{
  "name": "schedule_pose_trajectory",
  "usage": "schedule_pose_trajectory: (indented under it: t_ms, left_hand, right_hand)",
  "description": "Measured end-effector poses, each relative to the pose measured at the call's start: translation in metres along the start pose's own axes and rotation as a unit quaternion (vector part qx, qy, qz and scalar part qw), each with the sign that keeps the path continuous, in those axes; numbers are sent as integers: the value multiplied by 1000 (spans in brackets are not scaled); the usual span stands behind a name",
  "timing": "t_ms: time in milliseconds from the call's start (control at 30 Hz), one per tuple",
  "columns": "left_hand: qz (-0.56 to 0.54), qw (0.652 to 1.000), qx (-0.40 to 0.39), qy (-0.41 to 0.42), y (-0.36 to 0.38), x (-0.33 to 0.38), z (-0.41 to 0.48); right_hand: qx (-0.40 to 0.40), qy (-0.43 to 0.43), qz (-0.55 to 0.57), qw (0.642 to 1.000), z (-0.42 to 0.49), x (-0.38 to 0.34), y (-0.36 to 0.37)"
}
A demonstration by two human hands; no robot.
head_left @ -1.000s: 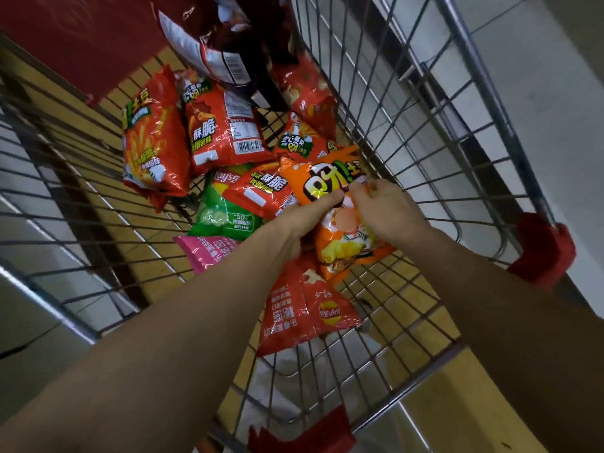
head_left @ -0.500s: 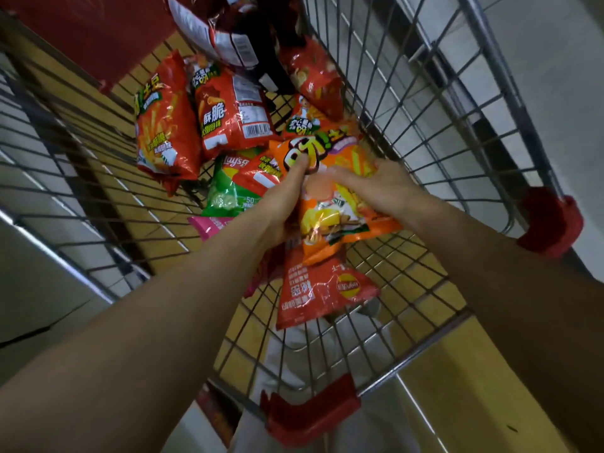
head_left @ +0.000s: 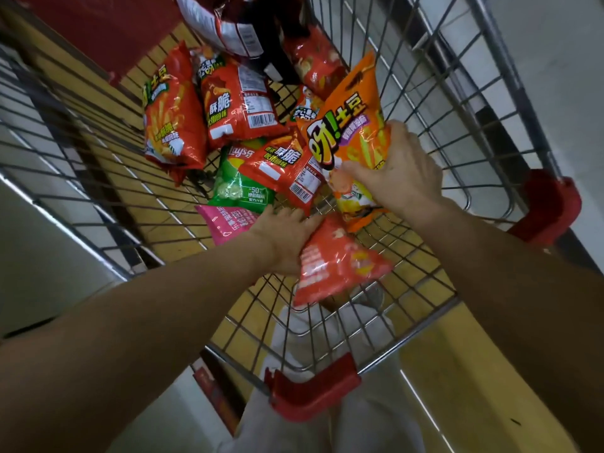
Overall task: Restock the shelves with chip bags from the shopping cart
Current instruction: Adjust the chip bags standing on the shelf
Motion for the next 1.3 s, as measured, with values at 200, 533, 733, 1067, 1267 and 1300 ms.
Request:
schedule_pose_trajectory:
  t_ms: [200,533,733,1067,1267,1300]
  left_hand:
    - [-336,936,66,-85,-29,-43,-8]
    - [-298,954,16,-36,-7,13,8]
    - [-498,860,61,-90,-3,-21,10]
    - [-476,871,108,-57,-7,-2,16]
    - [-500,838,168,-142,-21,-36,6]
    - [-526,826,157,-128,-24,-40,2]
  right_hand:
    - [43,-16,26,999,0,-2,-13]
    - [33,-4,26,999,-1,2,-7]
    - [61,-26,78,995,-3,-8,-17]
    - [47,-23,87,995,-3,-4,-11]
    - [33,-33,109,993,-5,-15,-18]
    - [33,-39,117,992,-6,-21,-24]
Point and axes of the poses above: each hand's wrist, its own z-axis towards the middle knuckle, its own y-axis out of the palm, x = y × z, the point moved 10 cm from there along z, towards the middle knuckle, and after that the axes turned 13 degrees about z, right-handed, at the moved point
